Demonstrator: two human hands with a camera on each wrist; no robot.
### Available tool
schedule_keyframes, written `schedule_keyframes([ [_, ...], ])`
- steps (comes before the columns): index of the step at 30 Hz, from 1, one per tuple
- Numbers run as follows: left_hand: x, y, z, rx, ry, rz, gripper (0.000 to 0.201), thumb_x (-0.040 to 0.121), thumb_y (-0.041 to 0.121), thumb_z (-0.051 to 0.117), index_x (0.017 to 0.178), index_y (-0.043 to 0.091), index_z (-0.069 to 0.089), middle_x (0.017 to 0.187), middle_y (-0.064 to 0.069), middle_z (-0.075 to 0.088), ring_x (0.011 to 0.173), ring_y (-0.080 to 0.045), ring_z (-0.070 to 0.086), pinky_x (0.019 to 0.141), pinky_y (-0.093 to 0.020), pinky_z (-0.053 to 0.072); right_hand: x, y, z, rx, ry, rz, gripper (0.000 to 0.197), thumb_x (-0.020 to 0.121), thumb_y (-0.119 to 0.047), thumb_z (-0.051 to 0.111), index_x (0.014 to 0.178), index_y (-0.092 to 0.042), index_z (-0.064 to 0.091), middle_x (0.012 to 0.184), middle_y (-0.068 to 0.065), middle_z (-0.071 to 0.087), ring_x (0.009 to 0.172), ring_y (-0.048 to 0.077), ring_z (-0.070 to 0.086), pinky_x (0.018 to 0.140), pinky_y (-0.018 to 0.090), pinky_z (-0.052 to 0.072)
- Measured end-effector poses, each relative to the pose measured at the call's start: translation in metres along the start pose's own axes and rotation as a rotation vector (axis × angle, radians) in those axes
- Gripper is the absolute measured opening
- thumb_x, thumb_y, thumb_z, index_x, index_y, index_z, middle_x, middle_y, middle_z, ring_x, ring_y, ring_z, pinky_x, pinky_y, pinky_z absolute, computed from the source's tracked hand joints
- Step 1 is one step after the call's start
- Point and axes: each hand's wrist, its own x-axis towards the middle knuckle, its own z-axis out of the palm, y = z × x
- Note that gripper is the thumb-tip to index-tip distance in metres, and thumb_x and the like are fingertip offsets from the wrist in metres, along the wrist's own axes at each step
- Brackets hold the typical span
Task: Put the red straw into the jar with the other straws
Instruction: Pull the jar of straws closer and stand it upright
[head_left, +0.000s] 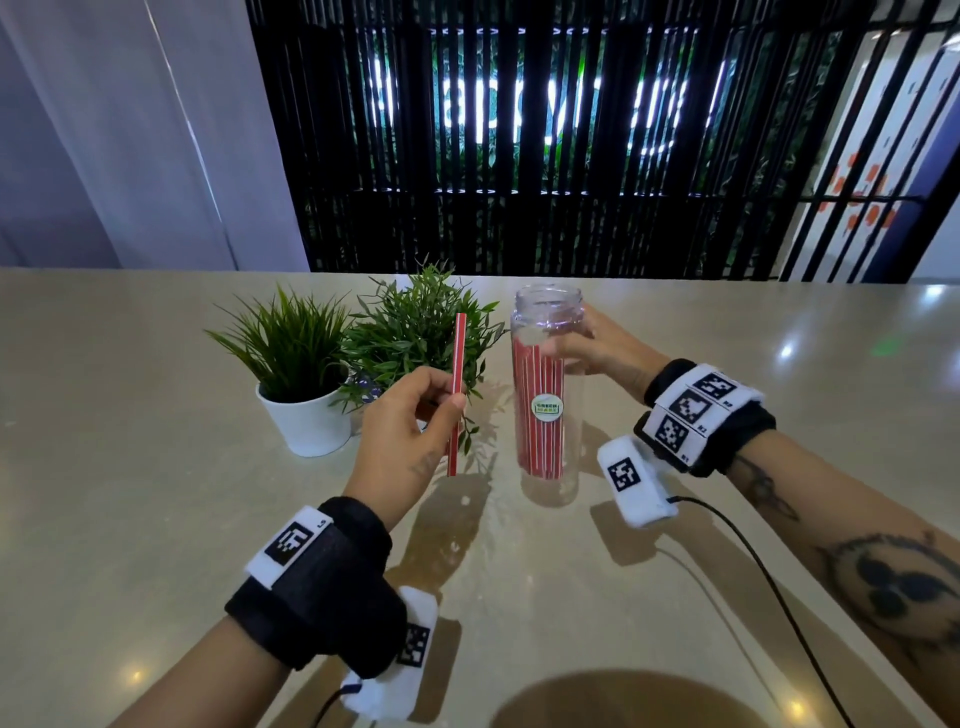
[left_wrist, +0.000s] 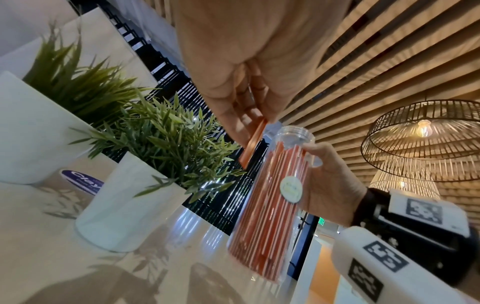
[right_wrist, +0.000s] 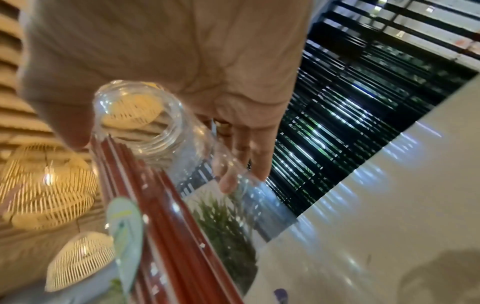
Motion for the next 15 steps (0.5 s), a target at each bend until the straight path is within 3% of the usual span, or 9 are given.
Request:
schedule_keyframes([
  [3,-0.001,0.002,-0.001,-0.070,-0.022,-0.024,0.012,0.087,0.015,0.053,0.080,0.024,0.057,0.076,-0.001,0.056,0.079,-0.031,0.058,0.069,-0.042,0.056,-0.011,-0.008,0.005,0.102,0.084,-0.037,0.034,0.056,-0.055,0.054,0.087,-0.040,0.055,0.085,-0.010,0.060,0.086,0.015,0.056,0.091,0.043,0.043],
  [6,-0.003,0.006,-0.001,-0.134,-0.053,-0.031,0.012,0.087,0.014,0.053,0.081,0.023,0.058,0.075,0.000,0.055,0.074,-0.020,0.056,0.065,-0.033,0.056,-0.019,-0.011,0.013,0.163,0.150,-0.028,0.026,0.056,-0.054,0.057,0.068,-0.032,0.064,0.068,-0.013,0.063,0.075,0.012,0.058,0.083,0.034,0.046],
  [7,-0.004,0.008,0.000,-0.151,-0.058,-0.032,0.011,0.087,0.014,0.053,0.081,0.022,0.058,0.074,0.001,0.055,0.073,-0.018,0.056,0.065,-0.033,0.056,-0.022,-0.011,0.017,0.187,0.142,-0.031,0.030,0.057,-0.052,0.058,0.069,-0.025,0.065,0.067,-0.011,0.062,0.070,0.013,0.058,0.079,0.031,0.047],
  [9,-0.006,0.011,0.001,-0.174,-0.063,-0.025,0.011,0.087,0.013,0.053,0.081,0.021,0.058,0.072,0.003,0.054,0.071,-0.015,0.056,0.064,-0.031,0.056,-0.027,-0.006,0.024,0.242,0.160,-0.028,0.050,0.057,-0.048,0.063,0.083,-0.005,0.058,0.075,0.006,0.061,0.071,0.023,0.059,0.076,0.033,0.050],
  [11,-0.008,0.014,0.002,-0.183,-0.070,-0.012,0.011,0.087,0.014,0.052,0.080,0.021,0.058,0.072,0.005,0.055,0.069,-0.012,0.056,0.060,-0.025,0.055,-0.029,-0.004,0.031,0.320,0.235,-0.005,0.069,0.052,-0.047,0.069,0.104,-0.009,0.046,0.096,0.018,0.059,0.088,0.032,0.060,0.085,0.043,0.051],
  [13,-0.009,0.018,0.005,-0.191,-0.081,-0.002,0.012,0.088,0.014,0.052,0.080,0.021,0.057,0.073,0.006,0.055,0.068,-0.008,0.055,0.060,-0.020,0.053,-0.029,-0.005,0.039,0.354,0.326,0.016,0.087,0.049,-0.049,0.073,0.119,-0.013,0.035,0.096,0.009,0.056,0.091,0.028,0.057,0.085,0.042,0.047],
  [15,-0.012,0.021,0.007,-0.201,-0.091,0.000,0.014,0.088,0.016,0.050,0.079,0.023,0.055,0.075,0.005,0.056,0.069,-0.006,0.056,0.061,-0.020,0.054,-0.029,-0.008,0.044,0.355,0.375,0.018,0.087,0.053,-0.052,0.073,0.120,-0.013,0.035,0.087,-0.001,0.050,0.083,0.018,0.052,0.077,0.034,0.044],
])
